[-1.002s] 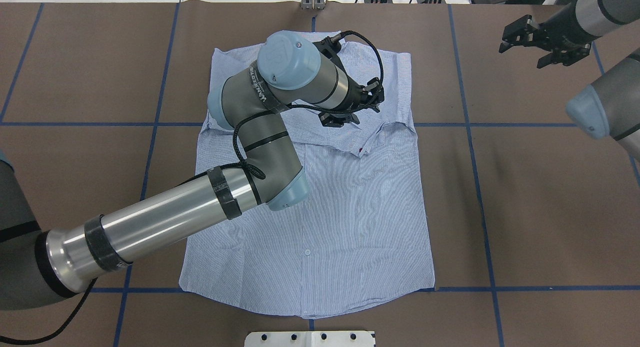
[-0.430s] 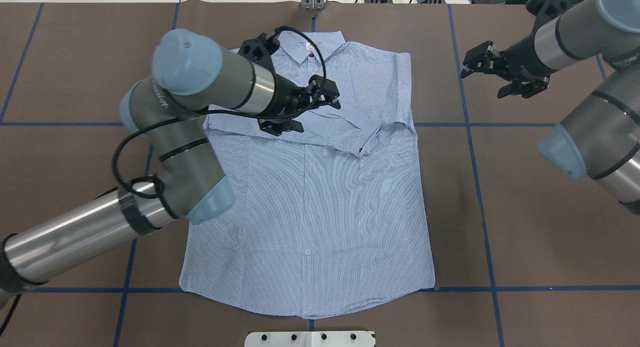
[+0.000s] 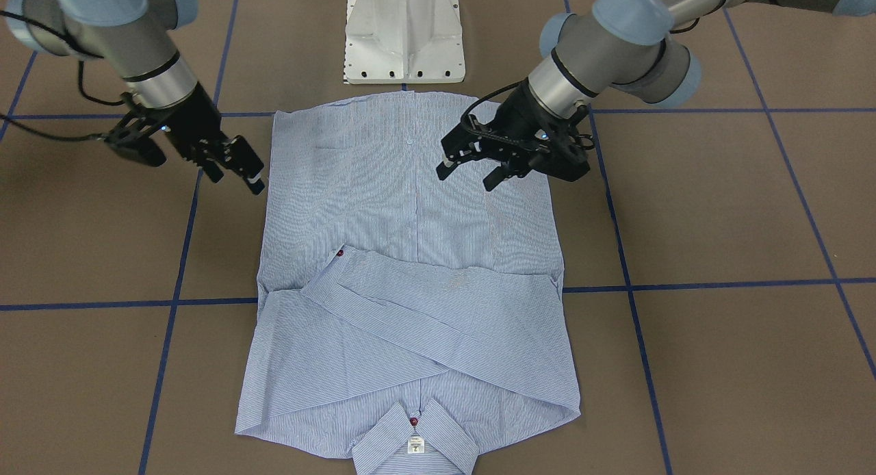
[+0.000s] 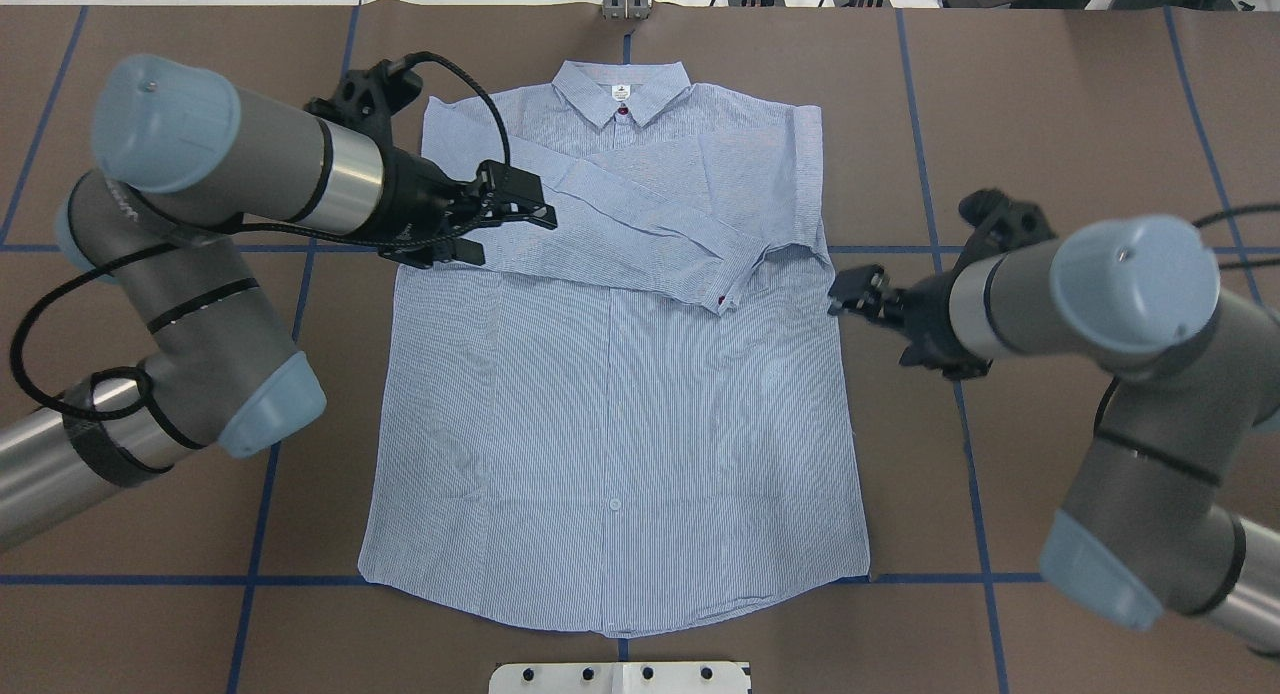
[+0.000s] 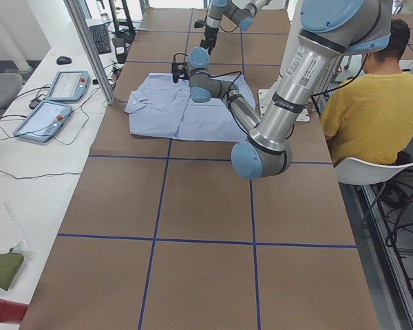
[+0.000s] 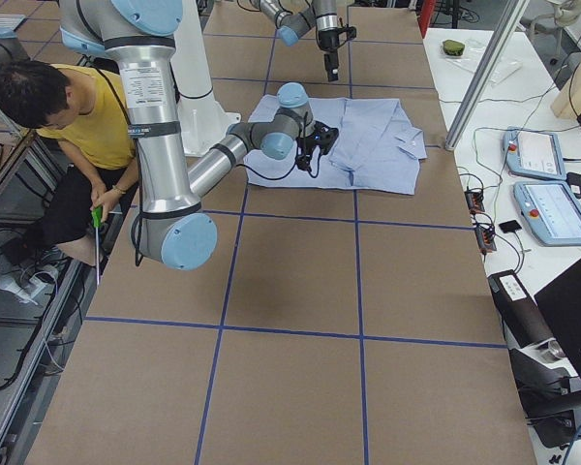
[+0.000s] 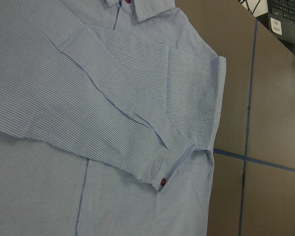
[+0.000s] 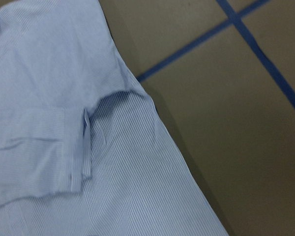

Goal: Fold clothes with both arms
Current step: 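Release the sleeve and move both grippers to the hem corners nearest the robot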

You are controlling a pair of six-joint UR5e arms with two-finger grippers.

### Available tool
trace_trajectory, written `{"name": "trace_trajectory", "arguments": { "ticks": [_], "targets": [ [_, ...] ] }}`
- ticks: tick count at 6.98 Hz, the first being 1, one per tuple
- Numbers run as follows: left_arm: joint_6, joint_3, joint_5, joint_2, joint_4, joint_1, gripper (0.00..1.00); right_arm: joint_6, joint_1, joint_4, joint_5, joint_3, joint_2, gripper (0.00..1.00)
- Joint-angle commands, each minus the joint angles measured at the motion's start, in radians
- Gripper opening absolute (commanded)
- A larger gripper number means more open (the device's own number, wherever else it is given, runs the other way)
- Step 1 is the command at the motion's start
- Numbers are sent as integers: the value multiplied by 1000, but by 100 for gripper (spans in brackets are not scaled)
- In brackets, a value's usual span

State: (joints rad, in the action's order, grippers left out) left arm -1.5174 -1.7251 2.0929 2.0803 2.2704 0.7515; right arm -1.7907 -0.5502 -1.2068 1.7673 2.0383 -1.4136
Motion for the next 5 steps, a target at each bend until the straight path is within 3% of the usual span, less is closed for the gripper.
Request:
{"name": "trace_trajectory", "arguments": {
  "ticks": [1, 3, 5],
  "targets": [
    [154, -5, 73, -74, -26, 66, 100, -217, 297, -7, -278, 85, -115, 96],
    [166, -2, 67, -94, -26, 66, 100, -272, 432, -141, -370, 86, -108, 92],
    [167, 4, 65, -117, -25, 63, 100, -341, 469, -152, -381, 86, -108, 89]
  ]
}}
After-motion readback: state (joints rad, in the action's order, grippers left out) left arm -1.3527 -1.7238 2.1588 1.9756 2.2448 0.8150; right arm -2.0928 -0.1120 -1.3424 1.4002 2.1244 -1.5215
